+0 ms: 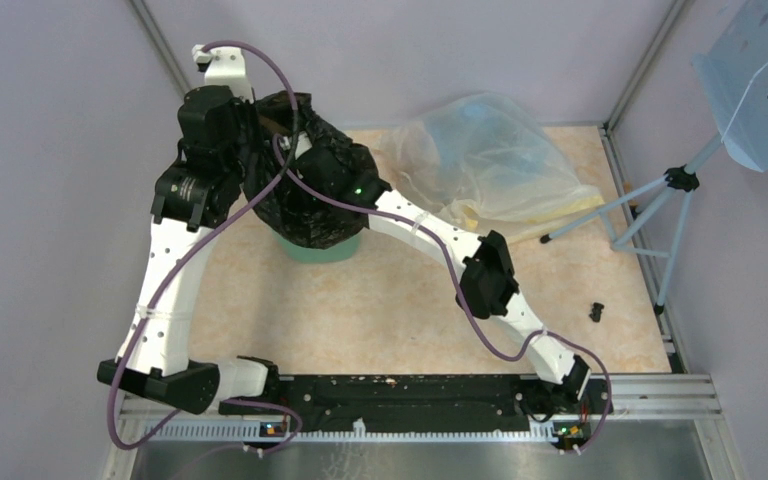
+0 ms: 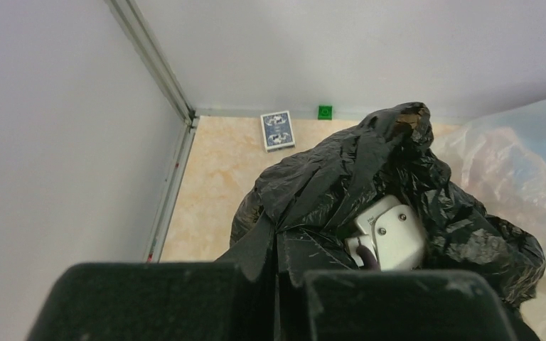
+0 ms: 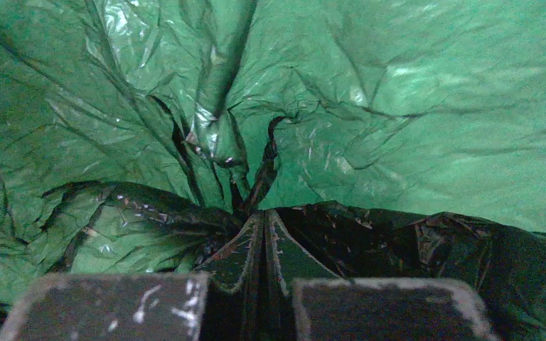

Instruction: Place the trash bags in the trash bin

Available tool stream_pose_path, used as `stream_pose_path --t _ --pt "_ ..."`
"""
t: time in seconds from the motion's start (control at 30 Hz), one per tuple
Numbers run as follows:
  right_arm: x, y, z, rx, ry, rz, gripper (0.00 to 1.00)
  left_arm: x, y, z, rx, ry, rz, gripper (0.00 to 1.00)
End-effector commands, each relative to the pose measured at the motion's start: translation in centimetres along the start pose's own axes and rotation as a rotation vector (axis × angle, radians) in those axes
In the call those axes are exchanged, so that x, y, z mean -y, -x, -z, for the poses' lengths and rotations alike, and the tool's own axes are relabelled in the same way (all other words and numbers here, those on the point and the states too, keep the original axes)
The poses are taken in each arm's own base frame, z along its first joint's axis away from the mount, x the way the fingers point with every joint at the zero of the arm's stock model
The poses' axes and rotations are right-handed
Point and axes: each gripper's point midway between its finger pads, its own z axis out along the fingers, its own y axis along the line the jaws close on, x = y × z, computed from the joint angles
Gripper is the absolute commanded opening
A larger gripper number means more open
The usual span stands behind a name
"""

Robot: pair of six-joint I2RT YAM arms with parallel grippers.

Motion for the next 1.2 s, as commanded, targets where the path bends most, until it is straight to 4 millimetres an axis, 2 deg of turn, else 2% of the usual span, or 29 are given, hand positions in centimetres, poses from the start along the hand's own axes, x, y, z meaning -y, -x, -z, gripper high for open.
stream_pose_path --t 0.0,0.27,0.47,0.57,0.67,0.7,0.93,1.17 --pt "-0.7 2.1 1.6 0.034 0.038 -0.029 0.00 -0.1 -1.8 -0.8 -0.044 -0.021 0.038 0.00" --pt "-0.6 8.8 9.4 0.163 0.041 -0.010 0.00 -1.1 -5.9 -3.0 -0.141 -0.050 0.125 0.00" --pt "-0.1 11.4 14.4 0.211 0.035 -0.009 0.19 -0.7 -6.3 -2.7 -0.132 -0.095 0.151 0.00" --pt "1.6 11.5 15.9 0.208 -0.047 -0.020 0.32 -0.9 -5.9 -2.2 -0.117 -0.096 0.152 0.00" --pt "4.4 10.7 16.4 0.188 -0.191 -0.040 0.56 -1.3 -5.8 -1.8 -0.111 -0.080 0.146 0.00" --pt "5.0 10.1 16.1 0.168 -0.213 -0.044 0.60 -1.5 -5.8 -1.8 -0.111 -0.072 0.146 0.00" --pt "8.3 7.0 14.8 0.064 -0.318 -0.094 0.68 -3.4 -5.3 -0.9 -0.087 0.010 0.138 0.00" --pt "7.9 4.8 11.8 -0.006 -0.237 -0.152 0.66 -4.1 -6.7 -1.4 -0.119 0.047 0.134 0.00"
